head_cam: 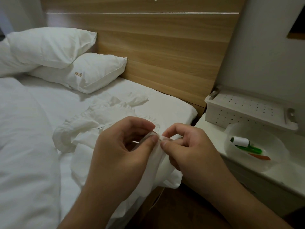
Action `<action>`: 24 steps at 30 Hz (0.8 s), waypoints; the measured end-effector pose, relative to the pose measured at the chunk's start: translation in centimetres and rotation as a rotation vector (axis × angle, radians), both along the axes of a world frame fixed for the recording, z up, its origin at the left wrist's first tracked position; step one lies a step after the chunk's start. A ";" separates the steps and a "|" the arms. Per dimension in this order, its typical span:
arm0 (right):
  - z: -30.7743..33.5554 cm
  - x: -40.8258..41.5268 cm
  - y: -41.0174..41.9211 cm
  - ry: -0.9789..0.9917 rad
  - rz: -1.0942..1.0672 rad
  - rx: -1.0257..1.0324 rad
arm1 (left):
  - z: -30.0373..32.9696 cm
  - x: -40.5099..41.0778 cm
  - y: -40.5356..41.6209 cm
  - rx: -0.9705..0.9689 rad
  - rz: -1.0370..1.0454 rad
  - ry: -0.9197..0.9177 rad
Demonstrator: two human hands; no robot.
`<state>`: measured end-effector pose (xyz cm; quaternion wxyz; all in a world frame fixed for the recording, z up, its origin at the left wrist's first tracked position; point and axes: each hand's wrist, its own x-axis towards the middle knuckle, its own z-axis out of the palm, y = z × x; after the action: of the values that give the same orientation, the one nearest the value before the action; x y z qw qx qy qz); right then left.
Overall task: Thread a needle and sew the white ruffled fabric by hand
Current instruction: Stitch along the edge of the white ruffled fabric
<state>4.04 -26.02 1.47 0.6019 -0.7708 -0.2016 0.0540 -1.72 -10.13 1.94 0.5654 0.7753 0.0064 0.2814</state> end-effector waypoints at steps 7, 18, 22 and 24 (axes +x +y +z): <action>0.5 0.2 -0.2 0.119 0.077 0.128 | 0.2 -0.1 0.3 -0.055 0.025 0.020; 0.4 0.6 -0.3 0.232 0.207 0.298 | 0.1 0.1 0.4 -0.140 0.037 0.081; 0.3 0.7 -0.3 0.242 0.234 0.316 | 0.2 0.1 0.4 -0.147 0.030 0.095; 0.3 0.9 -0.3 0.251 0.248 0.326 | 0.2 0.1 0.4 -0.140 0.026 0.104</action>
<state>4.91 -26.35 1.78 0.7274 -0.6201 -0.2243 0.1898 -1.63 -9.75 2.17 0.6135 0.7473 0.0654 0.2468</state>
